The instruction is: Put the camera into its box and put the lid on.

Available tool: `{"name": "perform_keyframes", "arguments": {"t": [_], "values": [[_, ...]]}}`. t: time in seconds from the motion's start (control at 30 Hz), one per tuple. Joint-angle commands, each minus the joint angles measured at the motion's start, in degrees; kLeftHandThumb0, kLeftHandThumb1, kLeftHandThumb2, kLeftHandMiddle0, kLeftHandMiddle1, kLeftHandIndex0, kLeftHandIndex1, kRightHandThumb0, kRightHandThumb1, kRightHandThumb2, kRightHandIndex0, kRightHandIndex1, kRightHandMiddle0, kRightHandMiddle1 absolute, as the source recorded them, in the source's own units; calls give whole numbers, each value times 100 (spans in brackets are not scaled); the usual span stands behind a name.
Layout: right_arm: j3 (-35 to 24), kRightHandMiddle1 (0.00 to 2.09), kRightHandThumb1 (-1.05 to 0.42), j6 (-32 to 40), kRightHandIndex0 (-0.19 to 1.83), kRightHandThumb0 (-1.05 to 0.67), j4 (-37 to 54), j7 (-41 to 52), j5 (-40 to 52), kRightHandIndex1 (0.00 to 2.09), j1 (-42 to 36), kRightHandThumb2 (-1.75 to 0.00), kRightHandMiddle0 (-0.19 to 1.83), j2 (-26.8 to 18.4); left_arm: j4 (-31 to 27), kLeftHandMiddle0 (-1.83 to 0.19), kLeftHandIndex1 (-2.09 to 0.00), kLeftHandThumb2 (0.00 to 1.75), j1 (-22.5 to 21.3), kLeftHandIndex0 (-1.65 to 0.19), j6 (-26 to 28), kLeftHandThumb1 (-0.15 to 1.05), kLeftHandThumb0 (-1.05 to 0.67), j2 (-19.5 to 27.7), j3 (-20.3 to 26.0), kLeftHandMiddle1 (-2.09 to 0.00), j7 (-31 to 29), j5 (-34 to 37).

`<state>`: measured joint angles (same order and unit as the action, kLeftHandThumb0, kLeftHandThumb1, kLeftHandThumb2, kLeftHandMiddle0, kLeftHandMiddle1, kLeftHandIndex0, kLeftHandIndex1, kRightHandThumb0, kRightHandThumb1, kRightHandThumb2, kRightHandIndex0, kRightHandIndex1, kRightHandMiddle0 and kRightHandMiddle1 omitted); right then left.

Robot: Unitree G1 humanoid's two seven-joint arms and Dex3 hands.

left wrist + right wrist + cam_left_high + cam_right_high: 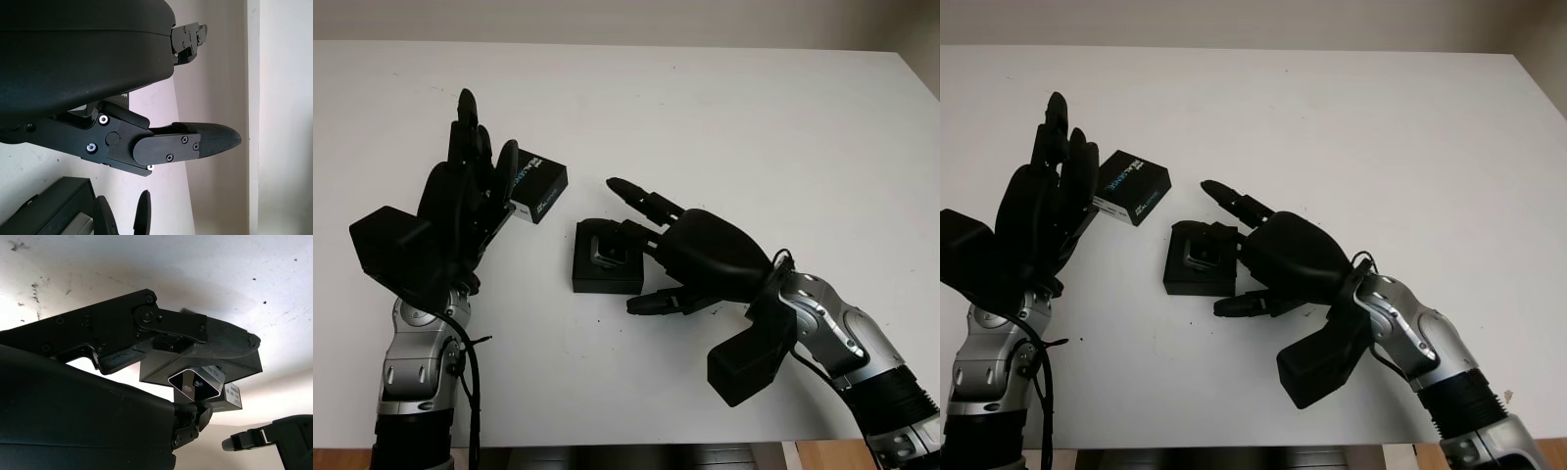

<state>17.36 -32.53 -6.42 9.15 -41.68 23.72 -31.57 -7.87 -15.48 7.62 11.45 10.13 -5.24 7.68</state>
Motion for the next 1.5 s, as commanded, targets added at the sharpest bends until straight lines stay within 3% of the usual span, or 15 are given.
{"name": "perform_keyframes", "arguments": {"t": [0.0,0.27,0.53,1.17,1.47], "values": [[12,27,-105,-104,-15,-87,2,14,-43,4,35,-63,16,-167,-102,19,0,49,15,19,-47,105,-71,-11,-40,0,9,-31],[62,25,-105,-537,-17,-90,-178,62,-237,4,221,-67,18,-574,-161,19,0,49,-14,19,-7,105,-70,-103,-98,0,73,-30],[238,23,-105,-841,-15,-92,-555,99,-379,5,426,-63,23,-617,-191,19,0,48,-55,19,31,105,-70,-171,-140,0,160,-38],[992,14,-105,-963,-17,-93,-1084,-115,-652,3,755,-63,19,18,-252,19,0,46,-98,19,66,105,-72,-224,-149,0,292,-87],[1164,13,-105,-990,-18,-94,-1089,-89,-739,4,831,-63,20,39,-341,19,0,46,-42,19,118,105,-72,-247,-147,0,291,-90]]}}
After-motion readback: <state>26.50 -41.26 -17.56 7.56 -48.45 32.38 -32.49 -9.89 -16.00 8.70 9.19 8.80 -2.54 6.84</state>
